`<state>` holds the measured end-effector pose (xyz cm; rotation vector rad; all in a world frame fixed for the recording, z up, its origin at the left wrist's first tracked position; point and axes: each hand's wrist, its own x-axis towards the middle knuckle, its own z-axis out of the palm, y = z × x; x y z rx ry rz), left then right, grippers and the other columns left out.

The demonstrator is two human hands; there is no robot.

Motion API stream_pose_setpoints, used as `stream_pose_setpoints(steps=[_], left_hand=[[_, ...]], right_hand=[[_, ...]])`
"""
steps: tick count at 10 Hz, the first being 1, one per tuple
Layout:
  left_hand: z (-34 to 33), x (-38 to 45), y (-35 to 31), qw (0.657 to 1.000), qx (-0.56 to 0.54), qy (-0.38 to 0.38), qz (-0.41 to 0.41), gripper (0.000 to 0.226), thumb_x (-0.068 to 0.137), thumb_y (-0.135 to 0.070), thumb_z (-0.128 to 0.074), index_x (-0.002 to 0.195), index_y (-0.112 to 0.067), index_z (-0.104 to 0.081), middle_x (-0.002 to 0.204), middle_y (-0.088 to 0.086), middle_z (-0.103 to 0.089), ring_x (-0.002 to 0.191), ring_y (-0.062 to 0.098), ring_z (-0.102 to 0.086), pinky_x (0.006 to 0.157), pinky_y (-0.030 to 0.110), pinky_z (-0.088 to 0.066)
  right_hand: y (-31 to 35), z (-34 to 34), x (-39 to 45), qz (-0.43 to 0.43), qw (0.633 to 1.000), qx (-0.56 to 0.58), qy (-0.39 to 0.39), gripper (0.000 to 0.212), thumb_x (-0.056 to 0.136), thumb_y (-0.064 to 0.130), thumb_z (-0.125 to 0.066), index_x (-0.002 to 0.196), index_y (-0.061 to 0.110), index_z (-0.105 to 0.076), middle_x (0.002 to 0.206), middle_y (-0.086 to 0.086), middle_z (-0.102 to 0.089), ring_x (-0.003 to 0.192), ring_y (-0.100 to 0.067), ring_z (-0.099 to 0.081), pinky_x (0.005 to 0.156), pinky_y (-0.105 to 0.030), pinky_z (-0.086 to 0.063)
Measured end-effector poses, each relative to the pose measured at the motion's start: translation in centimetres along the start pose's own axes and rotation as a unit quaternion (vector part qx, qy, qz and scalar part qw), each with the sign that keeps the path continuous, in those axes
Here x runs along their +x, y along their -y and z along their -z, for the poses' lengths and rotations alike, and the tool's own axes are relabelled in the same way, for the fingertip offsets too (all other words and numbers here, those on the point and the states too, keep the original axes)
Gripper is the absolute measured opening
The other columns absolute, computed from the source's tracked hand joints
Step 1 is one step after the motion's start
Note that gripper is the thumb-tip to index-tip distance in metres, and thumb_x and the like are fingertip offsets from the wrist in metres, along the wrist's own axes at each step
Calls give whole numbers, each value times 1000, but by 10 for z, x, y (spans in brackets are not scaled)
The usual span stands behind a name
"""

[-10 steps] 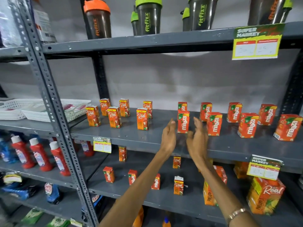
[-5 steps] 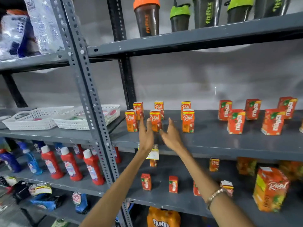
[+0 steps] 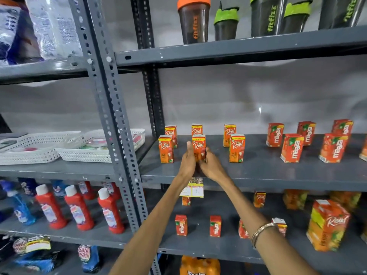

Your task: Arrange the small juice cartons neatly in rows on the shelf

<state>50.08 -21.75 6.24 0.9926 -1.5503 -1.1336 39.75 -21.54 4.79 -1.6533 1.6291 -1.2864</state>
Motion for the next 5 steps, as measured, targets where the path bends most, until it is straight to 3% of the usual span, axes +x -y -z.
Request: stream_pose_setpoints(steps=[2,3,4,5], left_hand=[[2,-1,0,1000,-8,-3,9,61,103,-60,-14,100,-35,-70,97,-12,-71,93,0,-65,86,21,-50],[-1,-12,0,1000,16,-21,-10,60,105,-54,-21,128,-17,-61,124,7,-69,118,20,-65,112,43,-45],[-4,-30,-4,969,180,-77,-150,62,108,-47,-26,159,-12,-22,168,11,-21,157,22,-15,129,40,-15],[-2,-27,-28,868,326,-119,-355,59,110,-33,-31,162,-15,-8,172,2,0,157,11,6,128,30,1]], right_hand=[[3,0,-3,0,1000,-22,0,49,100,13,-55,146,13,-39,132,-8,-65,122,-30,-63,85,-27,-48],[8,7,-18,-2,999,-36,-9,73,101,17,-54,161,14,-11,147,-11,-54,132,-30,-56,100,-38,-50],[13,31,-51,142,973,-144,-114,66,102,16,-47,161,17,-16,166,-6,-25,153,-24,-27,120,-46,-34],[31,68,-62,338,872,-227,-270,52,100,11,-45,151,6,-40,162,-14,-32,152,-28,-28,122,-45,-31]])
